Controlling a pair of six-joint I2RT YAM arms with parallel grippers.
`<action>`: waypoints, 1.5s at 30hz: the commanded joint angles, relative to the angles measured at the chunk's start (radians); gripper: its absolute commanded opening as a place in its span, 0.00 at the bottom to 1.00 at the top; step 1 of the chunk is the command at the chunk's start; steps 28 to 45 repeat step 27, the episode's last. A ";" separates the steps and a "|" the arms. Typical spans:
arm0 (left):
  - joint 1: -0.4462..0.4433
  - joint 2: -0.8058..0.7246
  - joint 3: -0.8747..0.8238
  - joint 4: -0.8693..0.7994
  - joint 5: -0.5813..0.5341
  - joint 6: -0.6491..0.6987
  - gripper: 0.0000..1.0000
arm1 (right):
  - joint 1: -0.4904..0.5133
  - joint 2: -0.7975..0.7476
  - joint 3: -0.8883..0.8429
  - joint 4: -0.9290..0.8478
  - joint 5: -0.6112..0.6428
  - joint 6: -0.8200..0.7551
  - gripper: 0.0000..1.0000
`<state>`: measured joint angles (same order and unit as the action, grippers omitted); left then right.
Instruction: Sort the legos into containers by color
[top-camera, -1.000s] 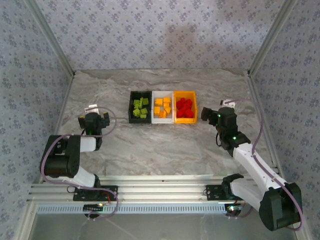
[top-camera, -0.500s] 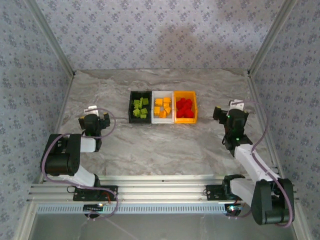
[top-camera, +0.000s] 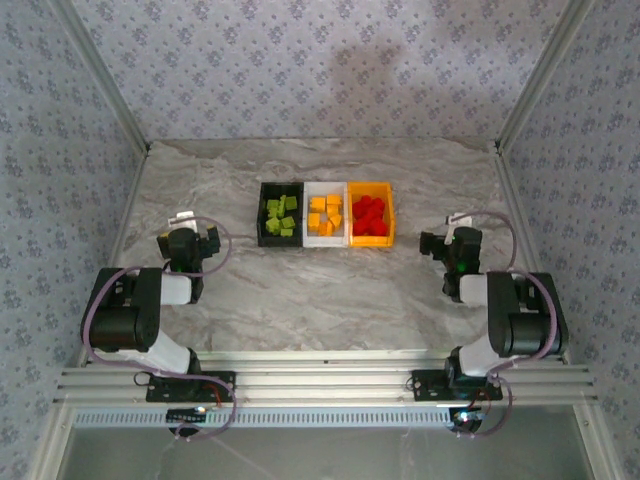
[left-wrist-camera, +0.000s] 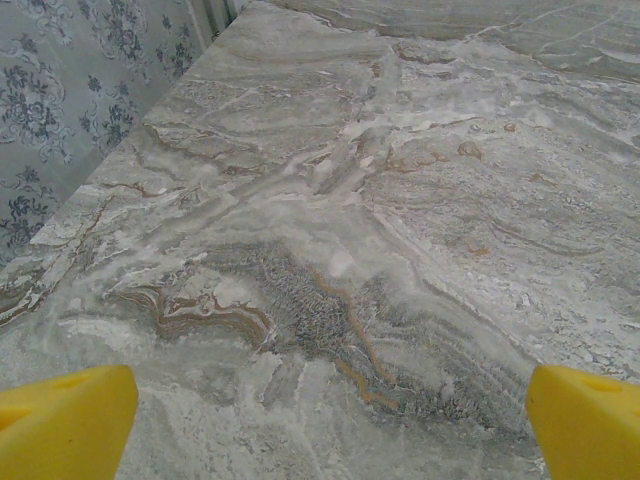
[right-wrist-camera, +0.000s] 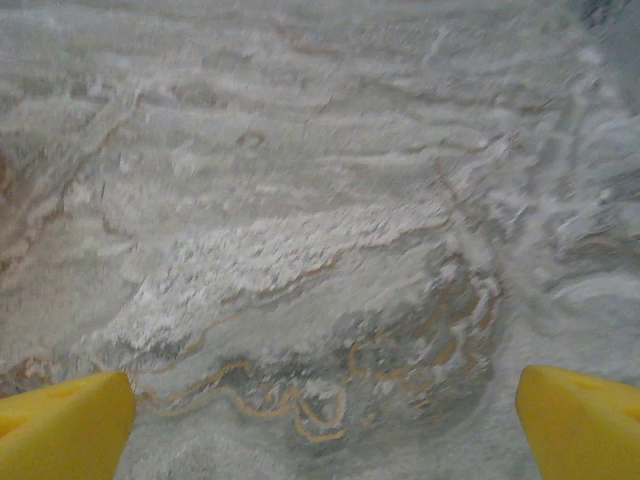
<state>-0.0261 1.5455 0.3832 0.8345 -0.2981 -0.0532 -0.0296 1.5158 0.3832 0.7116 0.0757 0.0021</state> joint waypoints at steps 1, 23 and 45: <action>0.002 -0.008 0.005 0.034 0.020 -0.011 1.00 | -0.006 0.011 0.002 0.119 -0.056 -0.024 1.00; 0.001 -0.008 0.006 0.031 0.022 -0.010 1.00 | 0.001 0.008 0.005 0.108 -0.043 -0.027 1.00; 0.002 -0.009 0.005 0.032 0.024 -0.010 1.00 | -0.001 0.007 0.005 0.108 -0.043 -0.025 1.00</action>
